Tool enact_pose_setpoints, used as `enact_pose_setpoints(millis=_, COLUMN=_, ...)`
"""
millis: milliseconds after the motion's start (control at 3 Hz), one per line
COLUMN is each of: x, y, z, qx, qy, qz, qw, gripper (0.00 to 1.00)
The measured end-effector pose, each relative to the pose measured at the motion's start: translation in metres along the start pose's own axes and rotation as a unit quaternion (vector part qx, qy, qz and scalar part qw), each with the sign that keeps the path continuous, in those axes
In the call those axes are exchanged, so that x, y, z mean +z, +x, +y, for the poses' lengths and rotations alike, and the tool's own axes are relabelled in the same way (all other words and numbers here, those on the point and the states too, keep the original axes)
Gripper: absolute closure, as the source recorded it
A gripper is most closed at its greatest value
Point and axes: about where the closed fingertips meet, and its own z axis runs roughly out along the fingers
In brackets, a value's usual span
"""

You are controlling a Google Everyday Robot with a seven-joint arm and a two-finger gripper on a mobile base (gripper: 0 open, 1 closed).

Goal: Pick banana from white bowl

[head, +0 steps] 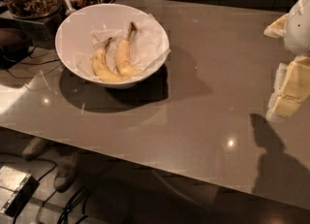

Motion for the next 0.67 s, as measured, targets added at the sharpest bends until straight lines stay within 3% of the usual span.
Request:
enact_pose_setpoints(millis=333, x=-0.001, y=-0.009, z=-0.004, qx=0.0, qy=0.004, qz=0.002, qw=1.0, gripper=0.0)
enact_pose_setpoints(millis=667, x=0.004, y=-0.026, z=-0.009, qx=-0.011, qy=-0.009, qz=0.01, qw=0.9998, gripper=0.0)
